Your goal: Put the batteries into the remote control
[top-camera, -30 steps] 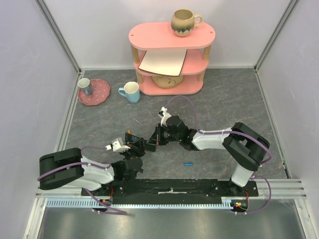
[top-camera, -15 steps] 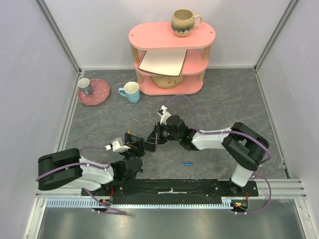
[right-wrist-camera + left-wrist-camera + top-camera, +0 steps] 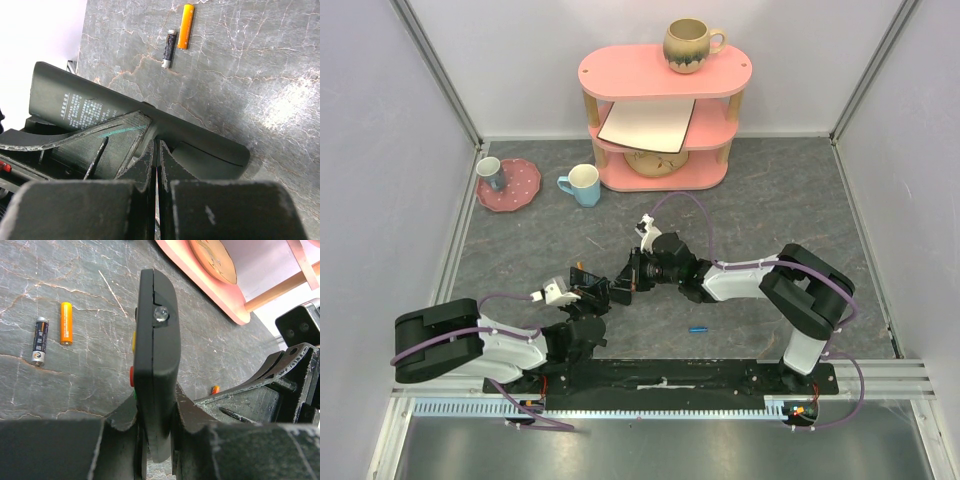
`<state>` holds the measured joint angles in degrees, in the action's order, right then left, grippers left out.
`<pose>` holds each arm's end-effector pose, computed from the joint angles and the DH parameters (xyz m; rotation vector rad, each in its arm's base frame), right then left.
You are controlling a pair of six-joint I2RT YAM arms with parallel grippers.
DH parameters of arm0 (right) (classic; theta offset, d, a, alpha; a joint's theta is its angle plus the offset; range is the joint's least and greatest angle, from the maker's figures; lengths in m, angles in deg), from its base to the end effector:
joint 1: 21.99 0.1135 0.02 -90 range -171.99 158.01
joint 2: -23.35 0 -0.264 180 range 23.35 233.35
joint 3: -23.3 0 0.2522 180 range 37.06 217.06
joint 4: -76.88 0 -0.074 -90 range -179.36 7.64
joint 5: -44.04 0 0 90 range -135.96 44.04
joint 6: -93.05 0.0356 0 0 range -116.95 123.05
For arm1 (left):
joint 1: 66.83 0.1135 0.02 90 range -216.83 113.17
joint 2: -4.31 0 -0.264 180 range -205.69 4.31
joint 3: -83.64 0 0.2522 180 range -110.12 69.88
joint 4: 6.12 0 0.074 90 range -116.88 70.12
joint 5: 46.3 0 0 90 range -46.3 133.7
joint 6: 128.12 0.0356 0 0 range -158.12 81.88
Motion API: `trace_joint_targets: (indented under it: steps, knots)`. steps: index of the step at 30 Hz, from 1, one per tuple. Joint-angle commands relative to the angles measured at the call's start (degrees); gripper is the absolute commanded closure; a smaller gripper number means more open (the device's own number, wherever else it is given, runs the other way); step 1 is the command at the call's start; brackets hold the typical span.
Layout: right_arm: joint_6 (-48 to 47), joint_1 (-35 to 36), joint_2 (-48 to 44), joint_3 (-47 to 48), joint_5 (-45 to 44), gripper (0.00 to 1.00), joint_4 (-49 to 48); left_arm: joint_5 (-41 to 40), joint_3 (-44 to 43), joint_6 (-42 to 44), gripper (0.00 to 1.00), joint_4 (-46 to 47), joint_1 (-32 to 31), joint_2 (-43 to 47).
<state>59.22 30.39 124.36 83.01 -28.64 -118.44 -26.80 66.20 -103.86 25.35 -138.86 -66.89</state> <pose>0.2095 0.2892 0.1589 -0.1453 2.3465 1.3958 0.0824 -0.1452 0.1274 -0.6550 1.6035 -0.5810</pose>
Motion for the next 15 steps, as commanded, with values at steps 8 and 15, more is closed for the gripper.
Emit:
trace_joint_targets:
  steps: [8, 15]
  knots:
    - [0.5, 0.9, 1.2, 1.9, 0.2, 1.0, 3.1, -3.6, 0.2, 1.5, 0.98, -3.8, -0.2, 0.8]
    - [0.1, 1.3, 1.6, 3.4, -1.1, 1.0, 11.0, -4.0, -0.2, 2.6, 0.98, -3.8, -0.2, 1.1]
